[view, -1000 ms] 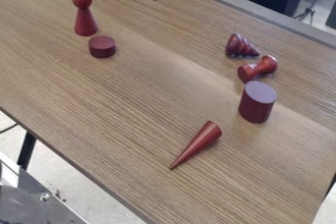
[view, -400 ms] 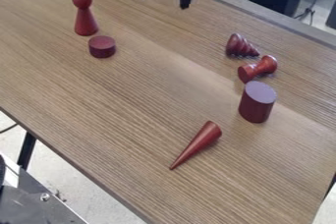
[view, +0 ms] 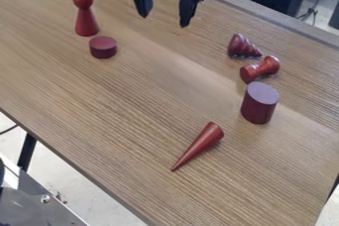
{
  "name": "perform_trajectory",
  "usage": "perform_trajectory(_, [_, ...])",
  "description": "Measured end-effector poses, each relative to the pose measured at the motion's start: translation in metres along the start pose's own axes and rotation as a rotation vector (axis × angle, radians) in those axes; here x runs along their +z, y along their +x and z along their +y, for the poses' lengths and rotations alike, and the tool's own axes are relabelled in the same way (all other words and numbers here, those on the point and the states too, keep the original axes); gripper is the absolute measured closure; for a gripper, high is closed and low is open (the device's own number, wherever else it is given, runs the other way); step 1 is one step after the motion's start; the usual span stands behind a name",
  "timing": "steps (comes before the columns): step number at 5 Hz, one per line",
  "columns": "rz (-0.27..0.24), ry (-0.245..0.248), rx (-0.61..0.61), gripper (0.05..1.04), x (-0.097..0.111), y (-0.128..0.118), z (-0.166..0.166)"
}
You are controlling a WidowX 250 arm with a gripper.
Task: Put the circle block in the middle of table
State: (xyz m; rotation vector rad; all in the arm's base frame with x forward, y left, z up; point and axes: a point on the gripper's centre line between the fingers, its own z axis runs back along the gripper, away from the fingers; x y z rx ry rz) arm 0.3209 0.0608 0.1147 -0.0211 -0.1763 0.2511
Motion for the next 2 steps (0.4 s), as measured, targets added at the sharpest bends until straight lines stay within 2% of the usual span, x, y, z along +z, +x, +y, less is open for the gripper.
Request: perform_trajectory(2, [0.003, 0.0, -0.008, 0.084, -0.0005, -0.0003, 0.0])
